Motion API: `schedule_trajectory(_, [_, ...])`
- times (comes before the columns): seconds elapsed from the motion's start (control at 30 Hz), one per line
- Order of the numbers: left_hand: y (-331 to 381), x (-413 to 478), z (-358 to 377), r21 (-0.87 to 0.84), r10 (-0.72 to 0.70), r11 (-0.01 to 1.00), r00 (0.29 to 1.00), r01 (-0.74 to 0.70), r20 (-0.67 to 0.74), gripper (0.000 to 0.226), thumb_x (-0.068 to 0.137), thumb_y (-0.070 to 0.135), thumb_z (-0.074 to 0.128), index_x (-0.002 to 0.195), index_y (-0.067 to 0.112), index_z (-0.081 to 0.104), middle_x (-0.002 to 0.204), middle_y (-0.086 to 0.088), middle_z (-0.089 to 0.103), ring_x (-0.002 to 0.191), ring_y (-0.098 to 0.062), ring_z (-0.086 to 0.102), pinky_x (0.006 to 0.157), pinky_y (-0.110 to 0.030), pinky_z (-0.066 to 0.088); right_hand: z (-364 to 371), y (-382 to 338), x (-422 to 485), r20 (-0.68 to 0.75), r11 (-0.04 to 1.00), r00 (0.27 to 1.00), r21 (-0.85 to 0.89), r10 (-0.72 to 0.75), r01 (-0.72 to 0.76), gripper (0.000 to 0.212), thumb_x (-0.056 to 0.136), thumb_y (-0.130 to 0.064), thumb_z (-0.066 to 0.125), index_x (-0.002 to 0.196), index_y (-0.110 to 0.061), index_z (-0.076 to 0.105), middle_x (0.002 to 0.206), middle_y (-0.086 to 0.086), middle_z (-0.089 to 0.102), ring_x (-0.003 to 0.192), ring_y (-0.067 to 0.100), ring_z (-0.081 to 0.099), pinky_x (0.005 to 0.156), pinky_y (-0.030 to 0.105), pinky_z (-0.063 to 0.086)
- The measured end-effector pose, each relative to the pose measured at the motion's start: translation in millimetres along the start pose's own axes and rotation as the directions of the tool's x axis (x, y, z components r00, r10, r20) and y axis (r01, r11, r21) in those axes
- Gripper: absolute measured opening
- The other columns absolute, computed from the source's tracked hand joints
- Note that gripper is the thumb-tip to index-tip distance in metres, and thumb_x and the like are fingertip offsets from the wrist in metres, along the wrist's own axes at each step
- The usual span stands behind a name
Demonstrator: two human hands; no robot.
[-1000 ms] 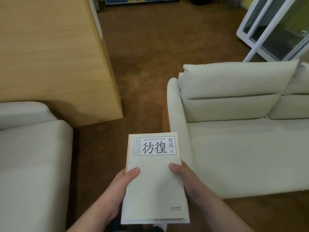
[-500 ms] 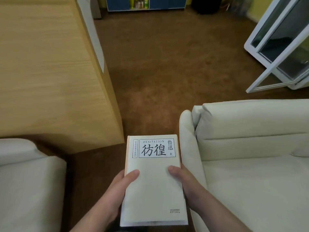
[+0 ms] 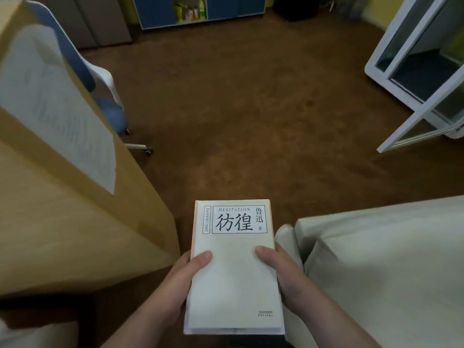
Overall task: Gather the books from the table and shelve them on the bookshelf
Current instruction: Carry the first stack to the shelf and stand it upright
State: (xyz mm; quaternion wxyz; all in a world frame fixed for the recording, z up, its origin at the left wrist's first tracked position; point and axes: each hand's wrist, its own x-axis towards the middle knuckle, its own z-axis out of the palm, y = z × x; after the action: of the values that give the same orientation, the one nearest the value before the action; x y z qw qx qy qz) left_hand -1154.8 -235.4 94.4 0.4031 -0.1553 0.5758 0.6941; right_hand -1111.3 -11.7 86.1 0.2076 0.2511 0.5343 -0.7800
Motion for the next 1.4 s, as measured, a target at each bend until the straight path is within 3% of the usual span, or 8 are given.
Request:
schedule_trajectory(0.17, [64,71,21,-0.062,-0.035,0.998,0.999,0.034,-0.011,0.071,0.068,0.044,0.082,0.129,0.015,0.06,0.117,-0.017,0.073,0.1,-0.037,0.073,0.069,-0.04,0.062,-32,-71,68,0.001,1.0,1.0,0.007,0.008,-0.008,0.056,0.074,-0.039,0.073,0.129,-0.034,0.059,0.113,-0.001,0.079,0.102,0.026,0.076,0.085,0.045,0.063])
schedule_trajectory(0.23, [87,95,26,-0.082,-0.025,0.996,1.0,0.024,-0.002,0.066,0.074,0.042,0.076,0.131,0.016,0.059,0.12,-0.018,0.072,0.104,-0.038,0.071,0.074,-0.043,0.061,-39,-97,90,0.005,1.0,1.0,0.01,0.004,-0.004,0.054,0.074,-0.036,0.071,0.127,-0.031,0.06,0.11,-0.002,0.08,0.095,0.022,0.078,0.071,0.035,0.063])
schedule_trajectory(0.37, [131,138,27,-0.061,0.011,0.998,1.0,-0.011,0.003,0.06,0.078,0.037,0.068,0.131,0.008,0.06,0.118,-0.02,0.072,0.102,-0.038,0.072,0.071,-0.038,0.061,-45,-138,137,0.004,1.0,1.0,-0.005,-0.009,0.009,0.05,0.075,-0.033,0.069,0.124,-0.03,0.061,0.111,0.0,0.08,0.094,0.022,0.079,0.067,0.03,0.062])
schedule_trajectory(0.67, [237,251,-6,-0.083,0.039,0.996,0.998,-0.043,-0.048,0.056,0.078,0.029,0.071,0.129,0.009,0.058,0.117,-0.02,0.072,0.103,-0.041,0.071,0.079,-0.047,0.06,-30,-231,273,0.052,0.998,0.998,-0.067,0.019,-0.016,0.077,0.061,-0.048,0.08,0.132,-0.03,0.056,0.115,0.0,0.078,0.1,0.025,0.077,0.071,0.03,0.062])
schedule_trajectory(0.8, [298,305,-34,-0.087,0.019,0.996,0.993,-0.029,-0.113,0.067,0.073,0.031,0.069,0.132,0.004,0.054,0.119,-0.023,0.07,0.109,-0.045,0.066,0.099,-0.062,0.049,-9,-279,344,0.047,0.998,0.998,-0.053,0.03,-0.028,0.077,0.062,-0.042,0.081,0.133,-0.026,0.056,0.117,0.004,0.078,0.102,0.029,0.076,0.076,0.039,0.062])
schedule_trajectory(1.0, [380,361,-79,-0.121,0.025,0.992,0.986,-0.046,-0.163,0.07,0.072,0.031,0.081,0.131,0.005,0.053,0.118,-0.02,0.072,0.107,-0.042,0.069,0.099,-0.059,0.051,32,-343,433,0.06,0.996,0.998,-0.087,0.02,-0.014,0.063,0.074,-0.029,0.07,0.136,-0.02,0.056,0.122,0.009,0.076,0.11,0.033,0.073,0.1,0.054,0.055])
schedule_trajectory(1.33, [464,417,-148,-0.23,0.046,0.965,0.946,-0.125,-0.322,0.065,0.07,0.037,0.073,0.126,0.01,0.054,0.113,-0.013,0.075,0.102,-0.035,0.072,0.095,-0.054,0.054,101,-429,574,0.197,0.969,0.972,-0.235,0.127,-0.08,0.069,0.074,-0.026,0.069,0.14,-0.012,0.053,0.125,0.017,0.073,0.114,0.043,0.068,0.103,0.06,0.051])
schedule_trajectory(1.4, [478,429,-159,-0.256,0.053,0.954,0.928,-0.157,-0.37,0.063,0.071,0.033,0.079,0.124,0.009,0.054,0.109,-0.013,0.076,0.1,-0.034,0.073,0.092,-0.052,0.056,113,-444,605,0.264,0.956,0.953,-0.285,0.147,-0.069,0.067,0.075,-0.025,0.068,0.139,-0.01,0.054,0.125,0.017,0.073,0.112,0.042,0.07,0.095,0.054,0.056])
